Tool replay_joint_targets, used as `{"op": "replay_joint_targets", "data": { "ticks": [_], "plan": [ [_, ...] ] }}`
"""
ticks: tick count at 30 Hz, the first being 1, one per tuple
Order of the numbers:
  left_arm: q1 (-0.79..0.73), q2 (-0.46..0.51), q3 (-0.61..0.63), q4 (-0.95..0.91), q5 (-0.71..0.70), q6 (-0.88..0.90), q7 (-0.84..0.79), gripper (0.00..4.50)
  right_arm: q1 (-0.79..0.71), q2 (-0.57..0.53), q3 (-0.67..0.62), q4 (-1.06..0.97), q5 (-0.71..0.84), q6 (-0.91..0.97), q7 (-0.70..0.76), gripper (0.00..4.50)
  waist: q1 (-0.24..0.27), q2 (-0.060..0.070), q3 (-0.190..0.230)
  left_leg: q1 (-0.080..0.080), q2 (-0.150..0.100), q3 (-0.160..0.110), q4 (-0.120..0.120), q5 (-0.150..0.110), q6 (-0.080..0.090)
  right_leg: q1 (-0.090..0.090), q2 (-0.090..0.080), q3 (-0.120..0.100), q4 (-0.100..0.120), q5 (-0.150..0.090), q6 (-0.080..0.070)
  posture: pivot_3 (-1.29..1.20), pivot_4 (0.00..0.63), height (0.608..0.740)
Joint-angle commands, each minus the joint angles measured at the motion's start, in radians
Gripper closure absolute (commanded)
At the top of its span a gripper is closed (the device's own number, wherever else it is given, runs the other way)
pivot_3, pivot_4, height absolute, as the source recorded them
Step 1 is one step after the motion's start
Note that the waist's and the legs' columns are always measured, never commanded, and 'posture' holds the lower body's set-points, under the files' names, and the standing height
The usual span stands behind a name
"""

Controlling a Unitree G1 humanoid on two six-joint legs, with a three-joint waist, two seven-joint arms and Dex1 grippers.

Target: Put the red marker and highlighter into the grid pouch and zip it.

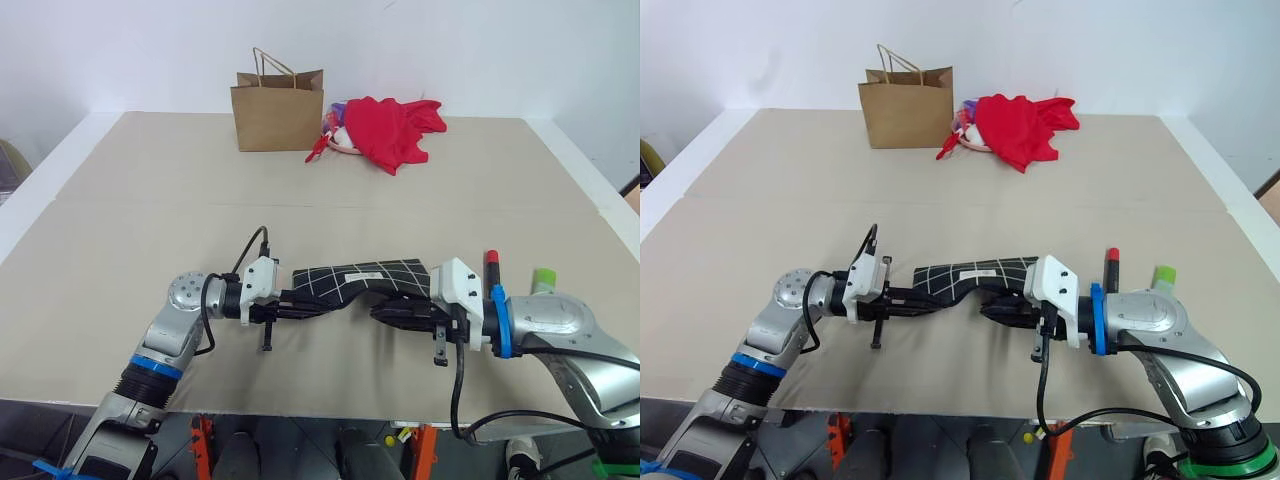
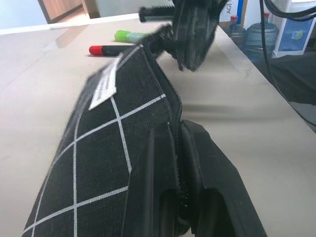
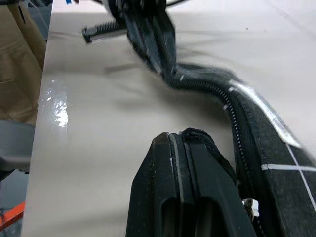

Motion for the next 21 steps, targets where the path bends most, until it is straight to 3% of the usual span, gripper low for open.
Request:
{"op": "replay_joint_targets", "data": {
  "ticks": [1, 10, 21],
  "plan": [
    [-0.002, 0.003, 0.000, -0.037, -0.010, -0.001, -0.005, 4.50, -0.013, -0.010, -0.036, 0.018, 0.010, -0.027, 0.019, 4.48, 0.000, 0.000, 0.000, 0.000, 0.000, 0.000, 0.000, 0.000, 0.000, 0.000, 0.000, 0.000, 0.000, 0.000, 0.000, 0.00, 0.150, 0.740],
    [-0.022, 0.022, 0.003, -0.009, 0.006, -0.048, -0.026, 4.50, 0.039, -0.078, -0.082, 0.041, 0.037, -0.044, 0.116, 4.48, 0.000, 0.000, 0.000, 0.000, 0.000, 0.000, 0.000, 0.000, 0.000, 0.000, 0.000, 0.000, 0.000, 0.000, 0.000, 0.00, 0.150, 0.740],
    [-0.035, 0.032, 0.010, 0.000, 0.006, -0.079, -0.034, 4.50, 0.044, -0.051, -0.040, 0.007, 0.025, -0.053, 0.118, 4.48, 0.000, 0.000, 0.000, 0.000, 0.000, 0.000, 0.000, 0.000, 0.000, 0.000, 0.000, 0.000, 0.000, 0.000, 0.000, 0.00, 0.150, 0.740]
  ]
}}
